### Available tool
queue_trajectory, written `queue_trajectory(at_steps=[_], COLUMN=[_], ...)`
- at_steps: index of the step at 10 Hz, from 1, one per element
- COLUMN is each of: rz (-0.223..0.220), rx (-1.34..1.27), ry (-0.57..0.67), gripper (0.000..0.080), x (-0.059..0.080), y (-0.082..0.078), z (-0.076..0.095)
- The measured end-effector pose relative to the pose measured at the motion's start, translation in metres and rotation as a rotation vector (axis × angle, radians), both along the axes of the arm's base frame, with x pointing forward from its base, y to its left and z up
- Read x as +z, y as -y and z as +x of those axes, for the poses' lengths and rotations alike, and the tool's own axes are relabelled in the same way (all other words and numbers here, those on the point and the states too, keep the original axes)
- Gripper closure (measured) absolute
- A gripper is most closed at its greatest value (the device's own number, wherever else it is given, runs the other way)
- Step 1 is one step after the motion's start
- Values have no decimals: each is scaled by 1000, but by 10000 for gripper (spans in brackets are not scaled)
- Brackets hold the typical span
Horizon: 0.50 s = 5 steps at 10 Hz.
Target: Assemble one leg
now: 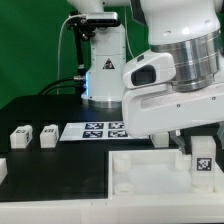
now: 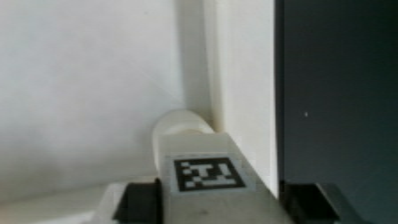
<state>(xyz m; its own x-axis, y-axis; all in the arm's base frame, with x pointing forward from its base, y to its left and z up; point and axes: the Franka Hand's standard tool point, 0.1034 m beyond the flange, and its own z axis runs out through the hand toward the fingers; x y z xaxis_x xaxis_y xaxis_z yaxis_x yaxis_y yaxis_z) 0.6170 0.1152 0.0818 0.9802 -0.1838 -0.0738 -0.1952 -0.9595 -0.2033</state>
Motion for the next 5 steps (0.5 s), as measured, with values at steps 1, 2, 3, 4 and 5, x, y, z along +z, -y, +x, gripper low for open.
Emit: queue_trajectory(at_steps=[1,2,3,4,5], rz=[-3,-8,-7,4,26], rx=[-68,-203,-305,-486,-638], ry=[-9,-7,-7,-35,-69], gripper=[485,497,497,505,505], x=[-1,-3,-4,-4,-4], y=[2,5,4,3,3], z=[0,-1,-3,-2,-1])
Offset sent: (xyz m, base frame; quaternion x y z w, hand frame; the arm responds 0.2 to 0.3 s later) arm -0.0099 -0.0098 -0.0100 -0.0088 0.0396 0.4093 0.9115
